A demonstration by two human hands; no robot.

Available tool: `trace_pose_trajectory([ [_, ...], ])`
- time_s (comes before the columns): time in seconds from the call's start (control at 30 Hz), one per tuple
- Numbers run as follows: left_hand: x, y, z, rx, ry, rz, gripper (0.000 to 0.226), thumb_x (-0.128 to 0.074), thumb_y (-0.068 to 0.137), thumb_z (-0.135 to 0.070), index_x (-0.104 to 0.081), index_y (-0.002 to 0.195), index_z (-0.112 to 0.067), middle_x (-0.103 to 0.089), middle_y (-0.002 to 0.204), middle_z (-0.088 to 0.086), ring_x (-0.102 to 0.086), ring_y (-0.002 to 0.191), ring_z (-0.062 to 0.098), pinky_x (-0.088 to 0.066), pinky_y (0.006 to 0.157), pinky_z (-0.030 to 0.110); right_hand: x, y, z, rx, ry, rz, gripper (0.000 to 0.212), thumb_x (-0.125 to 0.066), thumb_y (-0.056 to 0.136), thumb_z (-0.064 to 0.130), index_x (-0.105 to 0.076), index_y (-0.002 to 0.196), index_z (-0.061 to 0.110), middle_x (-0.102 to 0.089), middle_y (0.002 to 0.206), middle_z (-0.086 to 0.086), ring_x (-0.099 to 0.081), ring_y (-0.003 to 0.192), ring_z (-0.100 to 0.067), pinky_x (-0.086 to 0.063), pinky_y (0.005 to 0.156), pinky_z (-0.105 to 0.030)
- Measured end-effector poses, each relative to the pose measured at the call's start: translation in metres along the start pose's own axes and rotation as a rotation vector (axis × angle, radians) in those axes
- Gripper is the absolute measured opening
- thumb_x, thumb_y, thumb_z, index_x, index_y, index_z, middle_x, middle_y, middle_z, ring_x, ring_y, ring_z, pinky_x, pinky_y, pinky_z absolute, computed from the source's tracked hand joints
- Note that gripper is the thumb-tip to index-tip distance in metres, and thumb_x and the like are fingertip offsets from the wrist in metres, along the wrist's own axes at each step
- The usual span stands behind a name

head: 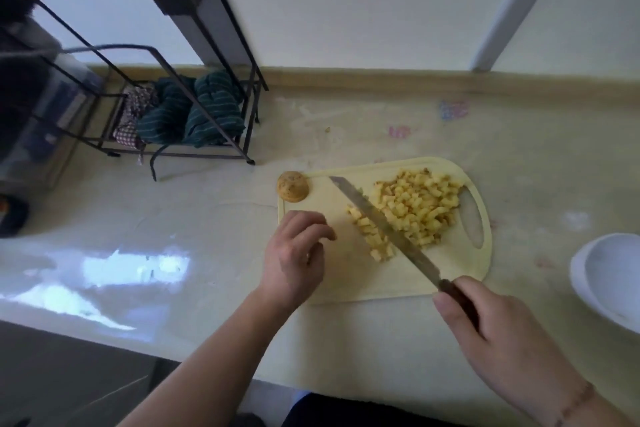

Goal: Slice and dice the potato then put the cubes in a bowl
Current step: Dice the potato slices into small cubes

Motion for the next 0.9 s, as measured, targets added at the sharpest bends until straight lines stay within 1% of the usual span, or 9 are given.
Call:
trace_pose_trajectory([
  [0.07, 0.023, 0.0, -0.016, 0.007, -0.046, -0.106, 0.024, -0.045, 0.072, 0.002, -0.057, 0.087, -0.013, -0.057, 0.093, 0.002, -0.054, 0.085, 0.023, -0.046, 0.072, 0.033, 0.004, 0.002, -0.007, 0.084, -0.281, -0.044, 0.049, -0.022, 0.085, 0.071, -0.048, 0.079, 0.029, -0.056, 0.054, 0.003, -0.057, 0.05, -0.015, -0.044, 0.043, -0.035],
  [0.1, 0.03, 0.002, -0.026, -0.041, -0.06, -0.086, 0.02, -0.048, 0.072, -0.001, -0.055, 0.087, -0.014, -0.056, 0.091, 0.003, -0.052, 0.083, 0.023, -0.044, 0.072, 0.033, 0.005, 0.004, -0.009, 0.132, -0.35, -0.047, 0.049, -0.023, 0.087, 0.07, -0.049, 0.081, 0.029, -0.057, 0.056, 0.003, -0.057, 0.048, -0.018, -0.041, 0.038, -0.031],
  [0.17, 0.03, 0.006, -0.041, -0.134, -0.028, 0.077, 0.009, -0.058, 0.075, -0.013, -0.057, 0.084, -0.014, -0.058, 0.083, 0.002, -0.052, 0.078, 0.024, -0.044, 0.067, 0.037, 0.005, 0.009, -0.007, 0.224, -0.439, -0.058, 0.045, -0.03, 0.088, 0.065, -0.053, 0.078, 0.027, -0.057, 0.056, 0.003, -0.054, 0.042, -0.014, -0.02, 0.036, -0.01],
  [0.2, 0.025, 0.009, -0.044, -0.13, 0.025, 0.178, 0.007, -0.062, 0.078, -0.021, -0.059, 0.08, -0.015, -0.058, 0.079, -0.001, -0.052, 0.075, 0.022, -0.044, 0.066, 0.037, 0.007, 0.012, -0.003, 0.263, -0.464, -0.083, 0.044, -0.033, 0.086, 0.061, -0.054, 0.074, 0.024, -0.056, 0.053, 0.002, -0.052, 0.04, -0.012, -0.008, 0.039, -0.006],
  [0.27, 0.01, 0.018, -0.044, -0.052, 0.146, 0.33, 0.025, -0.063, 0.084, -0.04, -0.058, 0.071, -0.02, -0.056, 0.072, -0.008, -0.051, 0.07, 0.018, -0.044, 0.065, 0.035, 0.012, 0.016, 0.004, 0.307, -0.501, -0.124, 0.047, -0.032, 0.086, 0.059, -0.055, 0.069, 0.021, -0.054, 0.051, 0.001, -0.05, 0.037, -0.013, 0.001, 0.041, -0.008],
  [0.33, -0.004, 0.028, -0.045, 0.011, 0.192, 0.402, 0.036, -0.059, 0.086, -0.051, -0.054, 0.066, -0.022, -0.054, 0.066, -0.007, -0.051, 0.065, 0.02, -0.042, 0.062, 0.031, 0.016, 0.017, 0.005, 0.307, -0.595, -0.135, 0.046, -0.031, 0.086, 0.059, -0.054, 0.069, 0.023, -0.054, 0.053, 0.001, -0.049, 0.036, -0.013, -0.006, 0.04, -0.011],
  [0.43, -0.021, 0.038, -0.047, 0.054, 0.181, 0.459, 0.037, -0.06, 0.089, -0.044, -0.056, 0.064, -0.017, -0.058, 0.065, 0.001, -0.055, 0.062, 0.027, -0.037, 0.058, 0.028, 0.019, 0.014, 0.003, 0.303, -0.681, -0.134, 0.046, -0.028, 0.086, 0.061, -0.052, 0.069, 0.025, -0.052, 0.053, 0.002, -0.049, 0.036, -0.017, -0.025, 0.034, -0.025],
  [0.73, -0.051, 0.062, -0.046, 0.162, 0.227, 0.595, 0.03, -0.049, 0.104, -0.034, -0.047, 0.079, -0.018, -0.051, 0.082, 0.003, -0.057, 0.083, 0.031, -0.033, 0.065, 0.034, 0.027, 0.005, 0.003, 0.308, -0.805, -0.118, 0.044, -0.033, 0.082, 0.057, -0.056, 0.064, 0.023, -0.051, 0.048, 0.0, -0.047, 0.033, -0.018, -0.017, 0.038, -0.025],
  [0.9, -0.046, 0.07, -0.033, 0.148, 0.074, 0.567, 0.029, -0.056, 0.102, -0.028, -0.057, 0.079, -0.011, -0.052, 0.081, 0.003, -0.047, 0.076, 0.021, -0.039, 0.068, 0.034, 0.034, -0.004, -0.002, 0.265, -0.804, -0.047, 0.044, -0.034, 0.082, 0.059, -0.058, 0.069, 0.025, -0.053, 0.048, -0.003, -0.049, 0.033, -0.018, -0.018, 0.036, -0.028],
])
Point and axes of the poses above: each hand's wrist, its own y-axis towards the middle knuckle, its own x-axis out of the back of the hand, z = x × y, the point moved 2 cm from there along y, towards the middle knuckle
